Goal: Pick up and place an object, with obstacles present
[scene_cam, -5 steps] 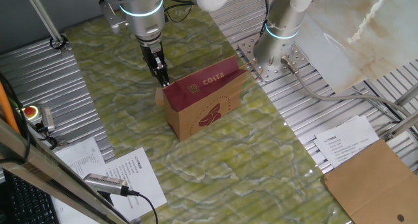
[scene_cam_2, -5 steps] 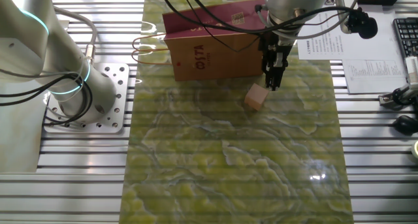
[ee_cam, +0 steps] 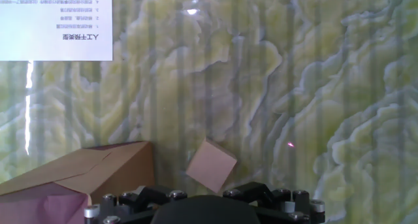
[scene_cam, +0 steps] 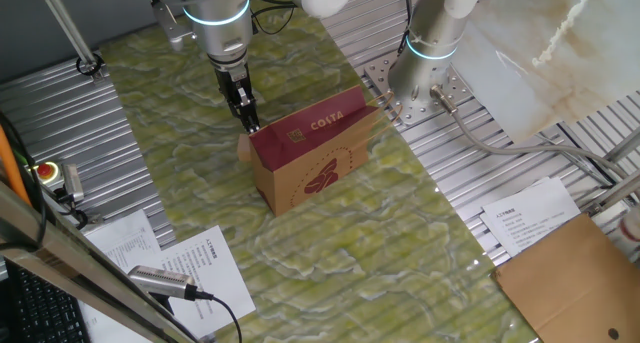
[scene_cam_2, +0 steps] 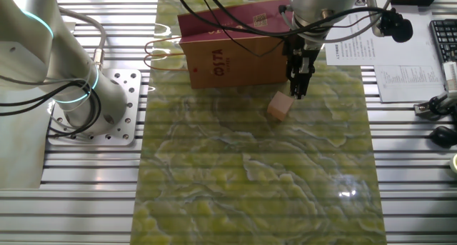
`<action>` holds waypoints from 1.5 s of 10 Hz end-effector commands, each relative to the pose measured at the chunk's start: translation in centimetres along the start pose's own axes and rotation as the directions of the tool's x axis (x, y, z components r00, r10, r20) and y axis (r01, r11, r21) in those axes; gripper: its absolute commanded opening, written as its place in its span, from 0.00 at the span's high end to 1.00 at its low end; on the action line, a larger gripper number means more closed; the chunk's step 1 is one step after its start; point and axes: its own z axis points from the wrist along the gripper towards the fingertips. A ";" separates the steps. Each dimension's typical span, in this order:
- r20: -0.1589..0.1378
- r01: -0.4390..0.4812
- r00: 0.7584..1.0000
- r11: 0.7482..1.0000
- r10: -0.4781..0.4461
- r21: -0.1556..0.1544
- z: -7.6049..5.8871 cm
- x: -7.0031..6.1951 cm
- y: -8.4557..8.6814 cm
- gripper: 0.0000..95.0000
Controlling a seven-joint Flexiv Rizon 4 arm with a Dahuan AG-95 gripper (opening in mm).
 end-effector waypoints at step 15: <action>-0.042 0.187 0.982 0.979 -0.184 0.080 0.1 0.0 0.0 1.00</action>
